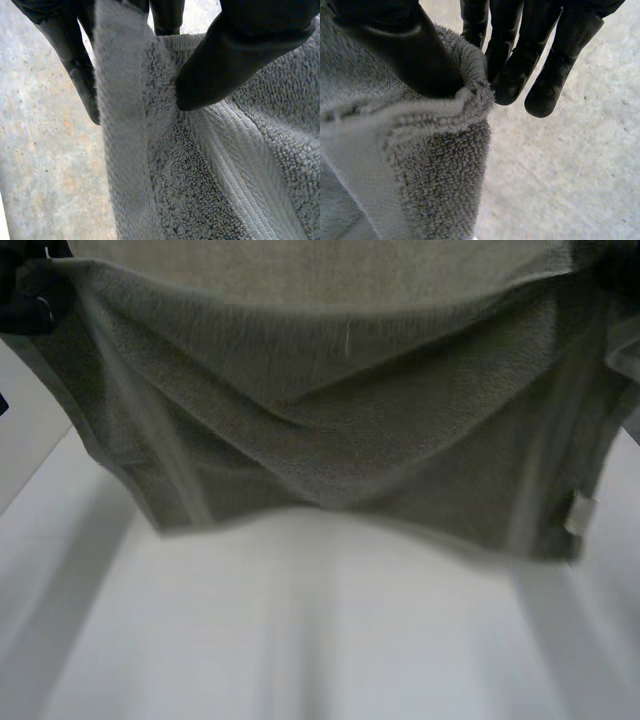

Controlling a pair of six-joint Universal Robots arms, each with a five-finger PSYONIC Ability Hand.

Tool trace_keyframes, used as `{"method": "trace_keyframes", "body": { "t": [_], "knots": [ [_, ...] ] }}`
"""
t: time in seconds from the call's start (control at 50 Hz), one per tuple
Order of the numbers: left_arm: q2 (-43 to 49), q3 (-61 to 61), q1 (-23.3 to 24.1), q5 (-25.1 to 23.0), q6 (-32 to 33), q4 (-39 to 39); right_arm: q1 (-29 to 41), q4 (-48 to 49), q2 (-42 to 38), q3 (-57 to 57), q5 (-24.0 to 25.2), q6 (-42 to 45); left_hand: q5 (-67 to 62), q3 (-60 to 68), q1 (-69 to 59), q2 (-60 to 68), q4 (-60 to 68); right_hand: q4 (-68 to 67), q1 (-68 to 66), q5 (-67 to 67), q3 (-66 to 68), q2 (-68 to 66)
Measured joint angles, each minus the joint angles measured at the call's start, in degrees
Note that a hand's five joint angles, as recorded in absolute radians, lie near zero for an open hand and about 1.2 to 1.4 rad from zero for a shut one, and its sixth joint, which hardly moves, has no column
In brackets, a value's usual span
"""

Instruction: Fold the towel.

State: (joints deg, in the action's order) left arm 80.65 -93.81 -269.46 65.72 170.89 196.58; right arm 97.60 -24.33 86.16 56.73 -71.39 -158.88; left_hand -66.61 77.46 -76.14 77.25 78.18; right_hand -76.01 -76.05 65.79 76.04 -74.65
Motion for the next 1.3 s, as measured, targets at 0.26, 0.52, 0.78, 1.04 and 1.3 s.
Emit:
{"method": "trace_keyframes", "body": {
  "t": [0.26,0.52,0.78,1.04,1.3],
  "knots": [
    [27.5,16.7,2.3,-0.4,3.9,-2.0,7.8,-2.6,-23.7,-13.7,-12.7,19.4,0.0,0.2,0.0,0.0,0.0,0.0,0.0,0.0,0.0,0.0],
    [45.5,49.5,9.4,9.3,12.6,-0.6,12.5,26.4,-36.1,-30.9,-16.2,22.9,0.0,0.2,-0.1,0.0,0.0,0.0,0.0,0.0,0.0,-0.1],
    [41.8,55.3,10.1,12.7,7.6,10.1,11.7,39.4,-32.5,-30.7,-12.2,16.7,0.0,0.2,-0.1,0.0,0.0,0.0,0.0,0.3,0.0,-0.1],
    [40.8,27.4,7.5,5.9,8.0,14.4,7.7,38.3,-30.0,-3.5,-4.8,10.2,0.0,0.2,-0.1,0.0,0.0,0.0,0.0,0.3,0.0,-0.1],
    [44.2,4.1,7.2,-1.3,14.3,26.2,7.5,43.1,-35.2,20.6,-2.2,10.8,0.0,0.2,-0.1,0.0,0.0,0.0,0.0,0.3,0.0,-0.1]
  ]
}}
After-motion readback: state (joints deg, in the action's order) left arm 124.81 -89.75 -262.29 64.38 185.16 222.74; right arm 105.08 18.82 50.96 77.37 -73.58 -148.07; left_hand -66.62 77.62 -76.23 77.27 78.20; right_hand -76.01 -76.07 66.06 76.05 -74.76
